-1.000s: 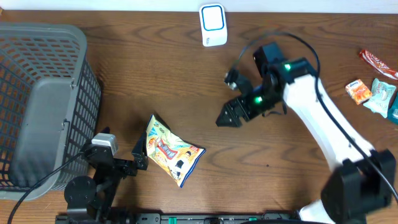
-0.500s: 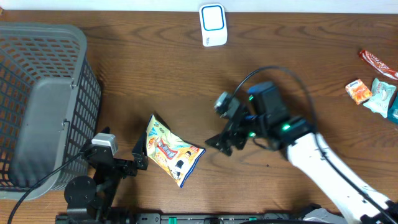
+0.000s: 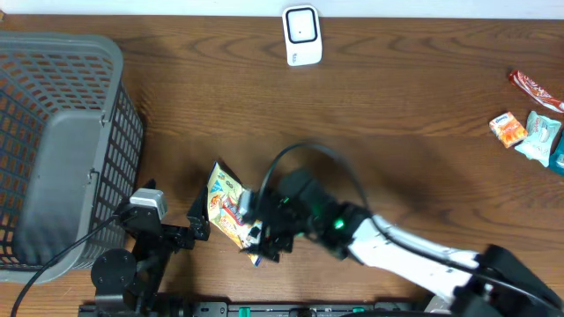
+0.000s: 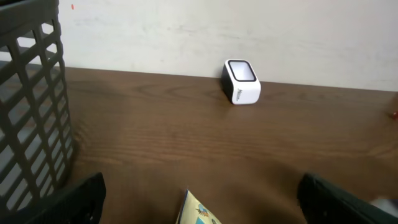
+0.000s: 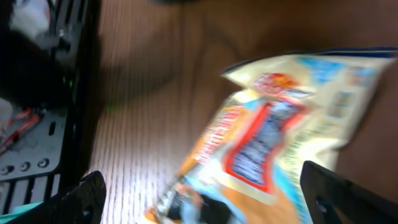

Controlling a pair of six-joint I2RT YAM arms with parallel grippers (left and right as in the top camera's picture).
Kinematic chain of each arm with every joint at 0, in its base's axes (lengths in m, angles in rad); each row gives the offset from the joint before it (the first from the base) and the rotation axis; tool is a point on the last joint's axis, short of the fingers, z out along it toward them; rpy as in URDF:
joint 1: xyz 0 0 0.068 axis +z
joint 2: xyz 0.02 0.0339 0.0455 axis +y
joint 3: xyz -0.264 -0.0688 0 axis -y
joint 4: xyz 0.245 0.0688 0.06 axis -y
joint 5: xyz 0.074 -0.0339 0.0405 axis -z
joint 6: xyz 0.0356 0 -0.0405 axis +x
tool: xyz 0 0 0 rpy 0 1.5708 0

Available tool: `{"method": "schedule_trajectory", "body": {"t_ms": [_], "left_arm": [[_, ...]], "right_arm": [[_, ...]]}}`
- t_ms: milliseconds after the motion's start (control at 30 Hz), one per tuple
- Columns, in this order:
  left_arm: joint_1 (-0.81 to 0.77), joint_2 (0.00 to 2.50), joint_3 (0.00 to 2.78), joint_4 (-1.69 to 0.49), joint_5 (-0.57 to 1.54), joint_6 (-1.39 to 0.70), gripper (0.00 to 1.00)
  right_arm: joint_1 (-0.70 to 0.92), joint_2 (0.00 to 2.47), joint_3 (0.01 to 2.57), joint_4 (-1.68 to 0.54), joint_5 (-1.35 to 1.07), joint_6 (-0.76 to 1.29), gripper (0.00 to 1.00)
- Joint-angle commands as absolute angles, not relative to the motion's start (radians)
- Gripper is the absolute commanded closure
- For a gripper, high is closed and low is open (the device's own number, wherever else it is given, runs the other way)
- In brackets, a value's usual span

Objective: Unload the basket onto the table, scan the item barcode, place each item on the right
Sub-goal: 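Reach the right gripper left to the yellow-blue snack bag, then grasp the yellow-blue snack bag and drag it right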

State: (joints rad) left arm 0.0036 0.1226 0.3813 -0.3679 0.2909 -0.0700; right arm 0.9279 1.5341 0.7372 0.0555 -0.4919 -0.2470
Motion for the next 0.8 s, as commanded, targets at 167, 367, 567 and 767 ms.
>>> {"method": "schedule_trajectory", "body": {"t_ms": [167,367,567,767], "left_arm": [[0.001,0.121,0.381,-0.366,0.306,-0.056,0.02],[0.001,0.121,0.381,-0.366,0.306,-0.056,0.02],[0.001,0.121,0.381,-0.366,0.306,-0.056,0.02],[0.001,0.121,0.381,-0.366,0.306,-0.056,0.02]], "right_arm": [[1.028,1.755,0.737,0.286,-0.242,-0.125,0.22],[0.997,1.763,0.739,0.283,-0.128,-0.02,0.37],[0.933,1.76,0.739,0.273,-0.076,0.082,0.84],[0.769,1.723,0.739,0.187,-0.104,0.146,0.99]]}}
